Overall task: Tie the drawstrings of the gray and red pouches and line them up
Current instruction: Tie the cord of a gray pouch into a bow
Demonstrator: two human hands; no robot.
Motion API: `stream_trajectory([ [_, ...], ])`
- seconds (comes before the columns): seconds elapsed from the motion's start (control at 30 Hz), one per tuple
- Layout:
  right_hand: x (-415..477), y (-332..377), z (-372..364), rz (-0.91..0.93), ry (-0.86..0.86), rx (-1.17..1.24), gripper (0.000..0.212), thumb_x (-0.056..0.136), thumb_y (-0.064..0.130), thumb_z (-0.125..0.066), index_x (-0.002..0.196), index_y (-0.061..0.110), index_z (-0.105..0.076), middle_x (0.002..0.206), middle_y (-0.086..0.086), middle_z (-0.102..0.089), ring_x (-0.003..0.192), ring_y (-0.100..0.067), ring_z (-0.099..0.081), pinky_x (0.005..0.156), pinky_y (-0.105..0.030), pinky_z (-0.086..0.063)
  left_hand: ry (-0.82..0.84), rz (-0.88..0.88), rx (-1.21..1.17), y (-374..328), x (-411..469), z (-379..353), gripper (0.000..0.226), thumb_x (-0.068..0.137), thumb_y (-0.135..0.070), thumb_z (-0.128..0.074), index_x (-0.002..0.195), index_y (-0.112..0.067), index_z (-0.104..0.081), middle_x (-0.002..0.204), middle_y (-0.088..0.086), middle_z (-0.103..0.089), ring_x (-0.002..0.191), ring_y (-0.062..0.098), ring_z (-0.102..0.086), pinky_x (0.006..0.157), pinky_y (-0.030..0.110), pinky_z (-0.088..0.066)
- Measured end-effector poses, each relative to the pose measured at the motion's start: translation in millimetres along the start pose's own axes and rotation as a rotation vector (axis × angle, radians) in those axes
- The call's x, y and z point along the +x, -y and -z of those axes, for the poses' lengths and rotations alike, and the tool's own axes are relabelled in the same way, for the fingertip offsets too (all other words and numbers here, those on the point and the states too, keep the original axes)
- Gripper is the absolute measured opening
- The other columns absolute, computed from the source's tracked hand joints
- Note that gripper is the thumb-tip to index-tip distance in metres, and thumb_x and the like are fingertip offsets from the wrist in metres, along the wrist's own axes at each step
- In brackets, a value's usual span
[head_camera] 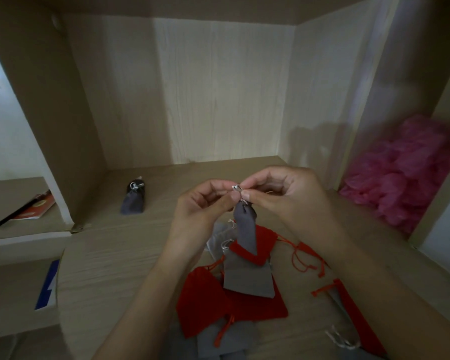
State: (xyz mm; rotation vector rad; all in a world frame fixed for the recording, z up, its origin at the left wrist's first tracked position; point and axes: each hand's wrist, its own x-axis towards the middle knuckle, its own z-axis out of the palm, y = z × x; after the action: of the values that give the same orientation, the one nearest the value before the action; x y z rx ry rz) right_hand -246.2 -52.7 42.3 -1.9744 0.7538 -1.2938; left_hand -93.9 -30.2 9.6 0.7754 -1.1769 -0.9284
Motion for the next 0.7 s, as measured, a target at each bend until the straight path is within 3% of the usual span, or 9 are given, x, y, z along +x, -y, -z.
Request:
stream_trajectory([
  [0.1, -2.0, 0.9, -4.0, 0.060, -0.017, -0.086, 0.017, 0.077, 0.001, -0.073, 0.080, 0.018, -0.074, 0.075, 0.005, -0.073, 0.071, -0.005, -0.069, 0.067, -0.016, -0.051, -0.012, 0.084, -0.101, 4.0, 1.4, -1.3, 0.011, 0.076, 0.006, -0.063, 0.079, -0.004, -0.062, 0.068, 0.003, -0.065, 0.064, 0.011, -0.061, 0.064, 0.017, -0.051],
  [0.2, -3.3, -0.9, -6.8, 0.111, -0.025, -0.162, 0.022, 0.077, 0.001, -0.072, 0.081, 0.023, -0.073, 0.075, 0.008, -0.072, 0.071, -0.004, -0.068, 0.065, -0.017, -0.053, 0.010, 0.183, -0.220, 5.2, 1.6, -1.5, 0.015, 0.065, 0.000, -0.066, 0.079, -0.001, -0.062, 0.067, 0.008, -0.064, 0.063, 0.015, -0.060, 0.064, 0.023, -0.051],
  [0.33, -2.6, -1.6, -7.9, 0.120, -0.058, -0.151, 0.024, 0.078, 0.000, -0.072, 0.082, 0.024, -0.074, 0.078, 0.007, -0.074, 0.073, -0.006, -0.069, 0.068, -0.022, -0.056, 0.025, 0.276, -0.269, 6.9, 4.2, 2.4, 0.026, 0.069, -0.006, -0.065, 0.092, 0.005, -0.064, 0.086, 0.018, -0.061, 0.078, 0.024, -0.056, 0.078, 0.033, -0.045],
  [0.43, -3.1, 0.1, -7.5, 0.115, -0.052, -0.133, 0.025, 0.078, 0.001, -0.073, 0.083, 0.025, -0.074, 0.079, 0.009, -0.074, 0.075, -0.004, -0.070, 0.068, -0.019, -0.055, 0.040, 0.326, -0.304, 8.6, 4.9, 4.5, 0.020, 0.069, -0.013, -0.061, 0.085, -0.002, -0.065, 0.081, 0.014, -0.059, 0.076, 0.020, -0.054, 0.071, 0.028, -0.045],
  [0.6, -1.5, -6.1, -9.0, 0.223, -0.102, -0.300, 0.017, 0.078, 0.007, -0.074, 0.088, 0.021, -0.077, 0.080, 0.006, -0.072, 0.074, -0.006, -0.068, 0.065, -0.027, -0.055, -0.017, 0.219, -0.274, 8.6, 3.7, 0.3, 0.014, 0.070, -0.001, -0.066, 0.083, -0.003, -0.061, 0.074, 0.011, -0.062, 0.067, 0.016, -0.058, 0.067, 0.025, -0.048],
  [0.7, -1.8, -9.1, -10.7, 0.337, -0.091, -0.427, 0.014, 0.080, 0.012, -0.067, 0.090, 0.015, -0.076, 0.079, 0.003, -0.070, 0.074, -0.007, -0.064, 0.063, -0.025, -0.052, -0.070, 0.150, -0.241, 6.8, 3.0, -4.8, 0.022, 0.080, 0.013, -0.052, 0.080, -0.010, -0.050, 0.060, 0.000, -0.058, 0.055, 0.008, -0.056, 0.056, 0.016, -0.048],
])
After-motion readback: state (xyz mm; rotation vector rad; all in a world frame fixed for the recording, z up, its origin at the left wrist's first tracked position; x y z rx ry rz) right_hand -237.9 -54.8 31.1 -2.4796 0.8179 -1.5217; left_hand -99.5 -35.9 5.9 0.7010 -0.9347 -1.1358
